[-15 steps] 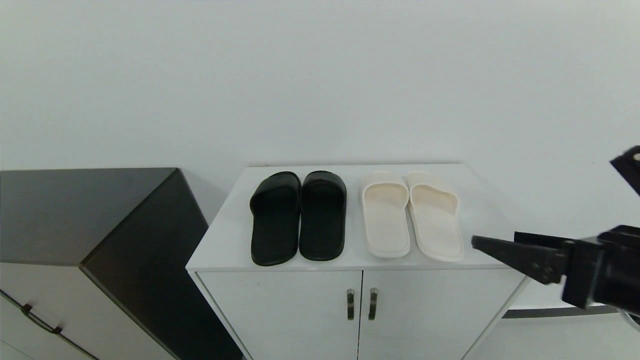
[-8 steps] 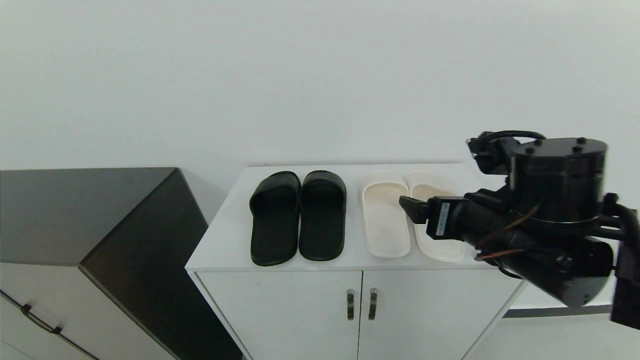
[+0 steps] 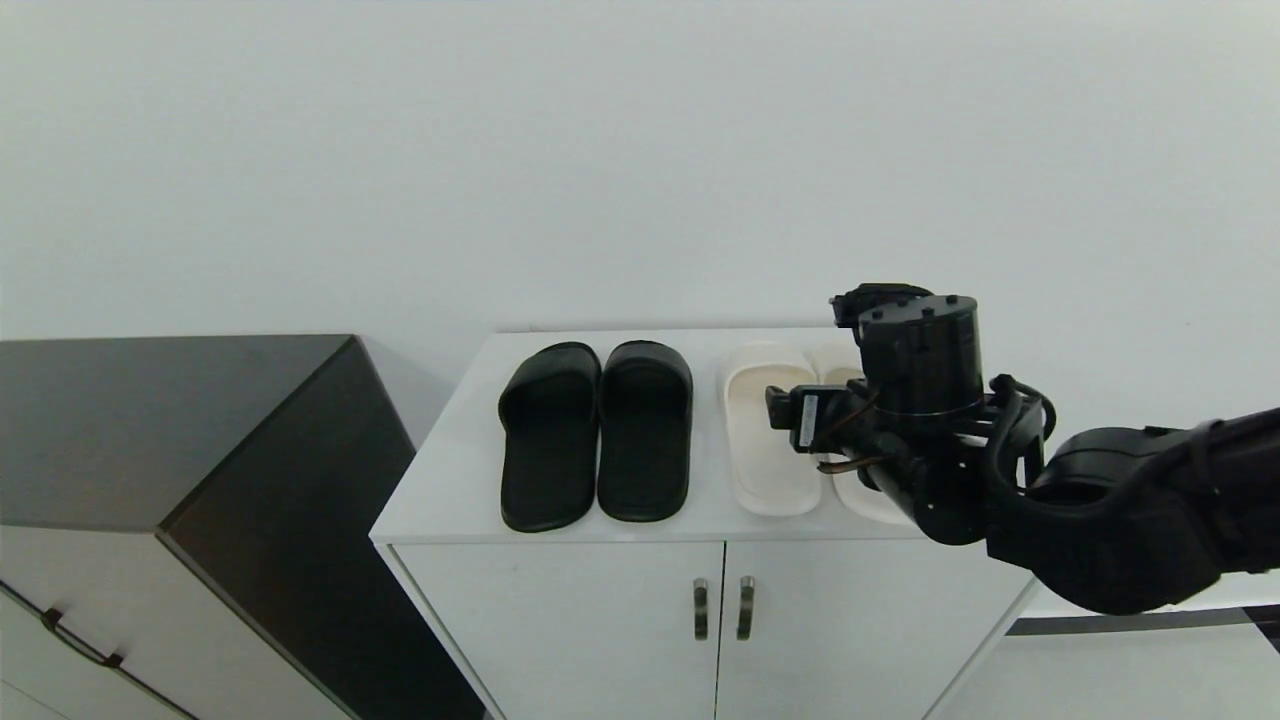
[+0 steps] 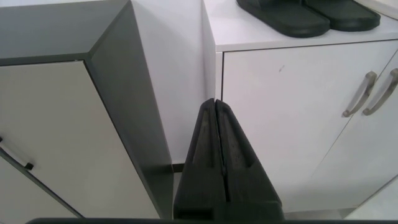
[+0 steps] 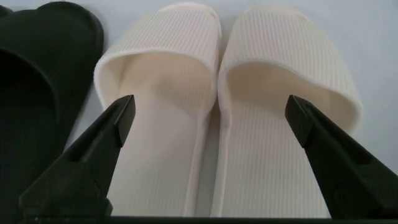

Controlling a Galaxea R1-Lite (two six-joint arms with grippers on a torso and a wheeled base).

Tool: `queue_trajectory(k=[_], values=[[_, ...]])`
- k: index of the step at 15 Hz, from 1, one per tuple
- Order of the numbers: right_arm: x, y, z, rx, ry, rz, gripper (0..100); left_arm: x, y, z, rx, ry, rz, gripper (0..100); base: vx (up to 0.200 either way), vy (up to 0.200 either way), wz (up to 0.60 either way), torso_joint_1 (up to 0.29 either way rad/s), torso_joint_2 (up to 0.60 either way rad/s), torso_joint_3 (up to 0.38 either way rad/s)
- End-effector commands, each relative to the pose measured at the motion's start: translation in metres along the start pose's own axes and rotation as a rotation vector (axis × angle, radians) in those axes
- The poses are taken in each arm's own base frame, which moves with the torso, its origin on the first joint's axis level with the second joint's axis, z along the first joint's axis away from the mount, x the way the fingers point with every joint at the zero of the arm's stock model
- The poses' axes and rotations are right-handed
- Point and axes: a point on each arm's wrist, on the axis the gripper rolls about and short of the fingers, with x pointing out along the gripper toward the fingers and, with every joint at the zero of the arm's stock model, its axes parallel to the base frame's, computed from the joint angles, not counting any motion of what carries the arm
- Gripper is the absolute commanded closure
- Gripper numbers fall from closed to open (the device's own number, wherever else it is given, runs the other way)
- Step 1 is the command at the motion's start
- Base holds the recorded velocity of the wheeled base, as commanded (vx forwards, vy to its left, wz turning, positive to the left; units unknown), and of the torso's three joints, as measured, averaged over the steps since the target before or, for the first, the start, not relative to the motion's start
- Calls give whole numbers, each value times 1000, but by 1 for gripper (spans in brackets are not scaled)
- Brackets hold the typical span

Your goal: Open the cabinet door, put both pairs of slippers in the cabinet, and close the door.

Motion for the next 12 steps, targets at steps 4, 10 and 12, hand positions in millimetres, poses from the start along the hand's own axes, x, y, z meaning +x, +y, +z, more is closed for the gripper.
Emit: queue_trajectory(k=[4,10,12], values=[[28,0,-7,-6,-7,-34,0,0,0,0,-2,1,0,100,0,0,0,0,0,0],[48,0,-6,-19,-19,-46,0,0,0,0,-2,1,0,100,0,0,0,0,0,0],[52,3,-4,-16,-27,-46,0,0,0,0,-2,1,0,100,0,0,0,0,0,0]])
